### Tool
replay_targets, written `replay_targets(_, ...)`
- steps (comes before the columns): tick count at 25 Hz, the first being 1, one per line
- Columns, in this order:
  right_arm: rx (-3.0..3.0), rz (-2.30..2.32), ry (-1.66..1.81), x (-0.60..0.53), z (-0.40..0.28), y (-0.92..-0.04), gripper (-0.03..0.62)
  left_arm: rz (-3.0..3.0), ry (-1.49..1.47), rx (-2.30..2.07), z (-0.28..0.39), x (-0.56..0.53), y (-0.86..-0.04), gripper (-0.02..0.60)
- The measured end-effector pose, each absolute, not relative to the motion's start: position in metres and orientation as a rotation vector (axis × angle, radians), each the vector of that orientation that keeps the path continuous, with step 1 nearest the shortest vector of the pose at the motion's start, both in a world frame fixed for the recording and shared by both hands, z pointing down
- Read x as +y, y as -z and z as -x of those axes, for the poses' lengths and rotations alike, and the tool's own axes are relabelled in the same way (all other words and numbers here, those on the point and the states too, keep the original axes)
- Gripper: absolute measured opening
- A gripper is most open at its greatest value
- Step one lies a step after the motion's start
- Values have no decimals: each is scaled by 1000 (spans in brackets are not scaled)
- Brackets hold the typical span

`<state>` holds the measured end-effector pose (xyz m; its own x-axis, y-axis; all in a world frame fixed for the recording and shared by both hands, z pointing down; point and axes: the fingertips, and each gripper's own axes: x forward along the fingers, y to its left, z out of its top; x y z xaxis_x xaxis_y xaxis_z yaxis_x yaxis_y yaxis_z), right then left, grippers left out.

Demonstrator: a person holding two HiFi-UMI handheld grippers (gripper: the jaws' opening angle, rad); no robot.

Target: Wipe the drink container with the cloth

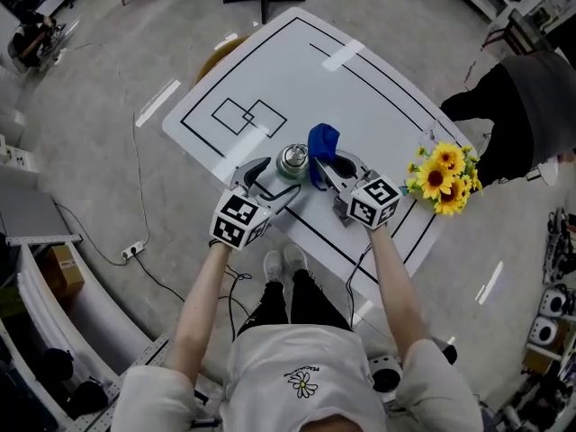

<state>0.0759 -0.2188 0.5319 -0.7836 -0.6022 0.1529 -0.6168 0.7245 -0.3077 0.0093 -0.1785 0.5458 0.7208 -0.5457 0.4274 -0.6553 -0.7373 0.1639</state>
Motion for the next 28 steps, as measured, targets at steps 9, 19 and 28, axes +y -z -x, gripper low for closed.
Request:
replay_targets(9,-2896,-997,-614,-217,-71,-536,41,-2612,-512,-888,-19,-182,-559,348)
replay_targets(19,-2856,-1002,-609,-191,-73,-537,41,-2621,-613,-892,-17,-172,-563,348)
replay_targets(28,-2826,-950,-535,-161,-55,-534,41,-2593,-628,-903,-7,-146,-563,348)
